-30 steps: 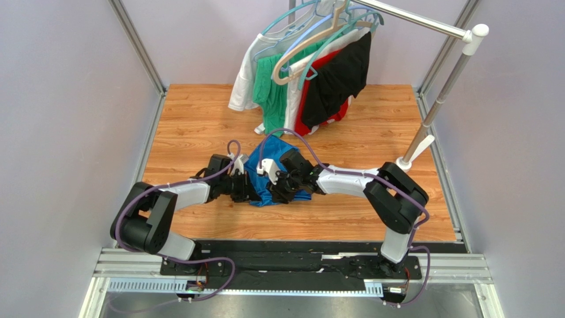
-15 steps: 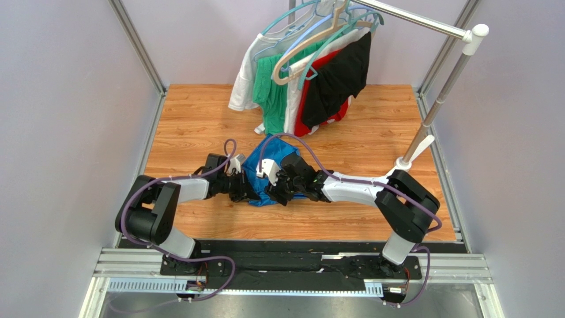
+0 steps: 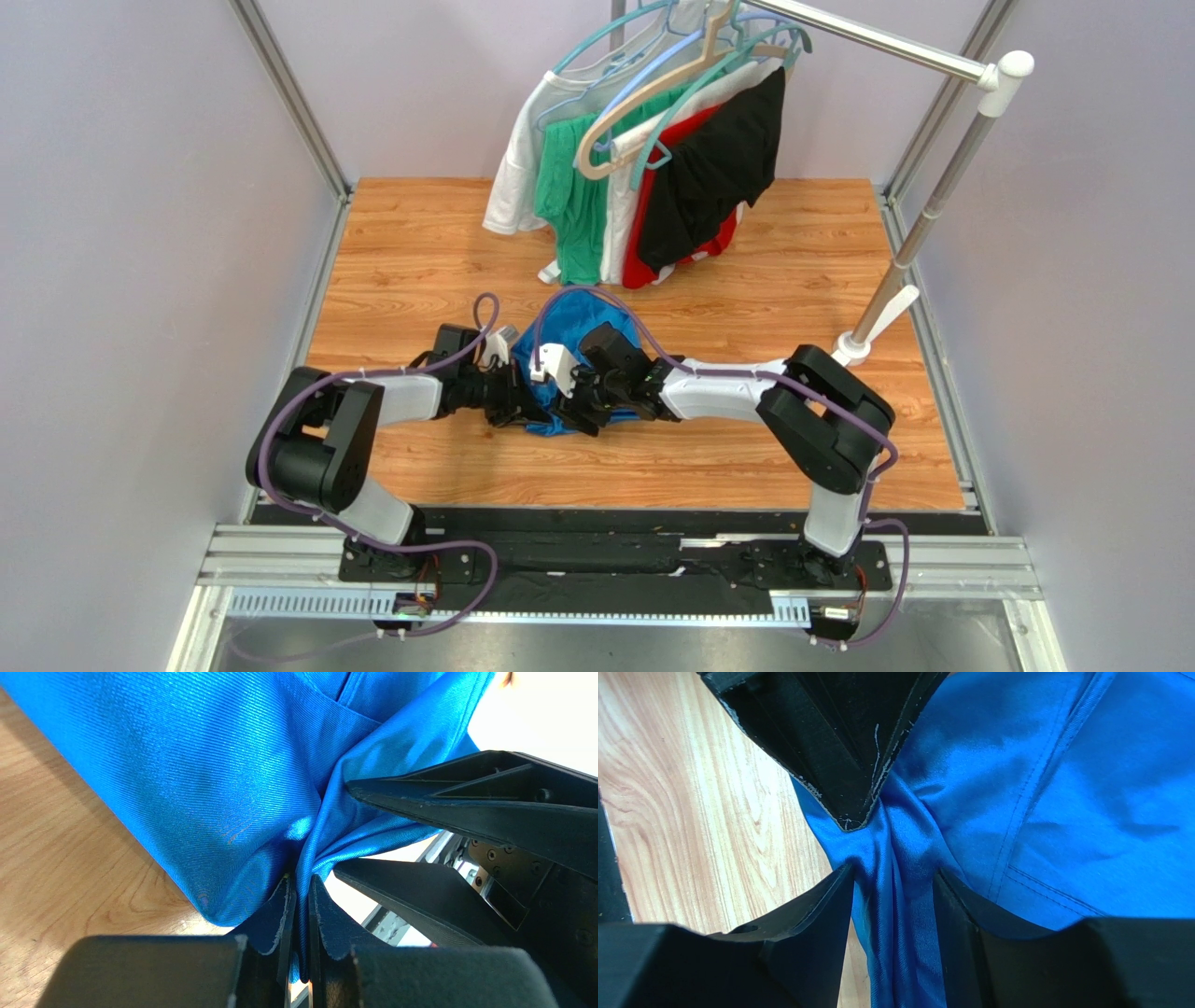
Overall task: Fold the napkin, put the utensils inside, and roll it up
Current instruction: Roll the napkin with the utensil
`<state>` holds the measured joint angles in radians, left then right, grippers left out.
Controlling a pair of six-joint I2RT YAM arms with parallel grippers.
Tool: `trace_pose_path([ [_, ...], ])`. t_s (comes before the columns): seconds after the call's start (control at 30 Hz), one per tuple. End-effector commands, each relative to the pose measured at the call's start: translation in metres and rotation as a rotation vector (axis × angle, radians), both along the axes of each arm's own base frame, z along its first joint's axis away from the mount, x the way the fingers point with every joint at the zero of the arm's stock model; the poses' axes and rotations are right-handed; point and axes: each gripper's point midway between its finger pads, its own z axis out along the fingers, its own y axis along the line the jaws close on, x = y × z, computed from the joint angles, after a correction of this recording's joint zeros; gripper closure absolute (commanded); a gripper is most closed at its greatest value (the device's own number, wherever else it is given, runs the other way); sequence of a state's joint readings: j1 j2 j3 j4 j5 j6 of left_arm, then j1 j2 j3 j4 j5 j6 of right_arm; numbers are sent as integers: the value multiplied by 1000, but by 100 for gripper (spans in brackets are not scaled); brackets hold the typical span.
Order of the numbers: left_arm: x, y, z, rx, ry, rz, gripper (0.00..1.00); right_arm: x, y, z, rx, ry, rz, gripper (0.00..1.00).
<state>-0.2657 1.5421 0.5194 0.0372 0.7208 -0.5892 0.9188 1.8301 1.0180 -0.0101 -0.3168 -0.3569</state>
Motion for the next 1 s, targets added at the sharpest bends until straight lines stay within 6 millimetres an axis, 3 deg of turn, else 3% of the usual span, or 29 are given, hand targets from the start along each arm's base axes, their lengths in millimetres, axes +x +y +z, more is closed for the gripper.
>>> trace_pose_path([
  [0.0, 7, 8, -9, 54, -11, 24, 98, 9, 13, 13, 63, -1, 44, 52],
  [0.13, 7, 7, -9, 53, -10, 21, 98, 6, 8, 4, 36, 49, 50, 54],
  [0.4, 10, 7, -4, 47, -29, 22, 94, -8, -2, -11, -4, 127, 51, 71],
  [0.5, 14, 6, 4, 43, -54, 27, 83, -10, -5, -14, -16, 139, 44, 74],
  [0.6, 21, 6, 18, 37, -97, 38, 64, -12, -7, -16, -23, 152, 38, 76],
  [0.73, 23, 14, 29, 90, -121, 55, 52, -12, -9, -20, -33, 157, 29, 77],
  [0.83, 23, 19, 36, 125, -135, 72, 46, -11, -9, -21, -34, 158, 22, 77],
  [0.97, 15, 31, 31, 187, -121, 100, 44, -10, -8, -22, -33, 156, 18, 78],
])
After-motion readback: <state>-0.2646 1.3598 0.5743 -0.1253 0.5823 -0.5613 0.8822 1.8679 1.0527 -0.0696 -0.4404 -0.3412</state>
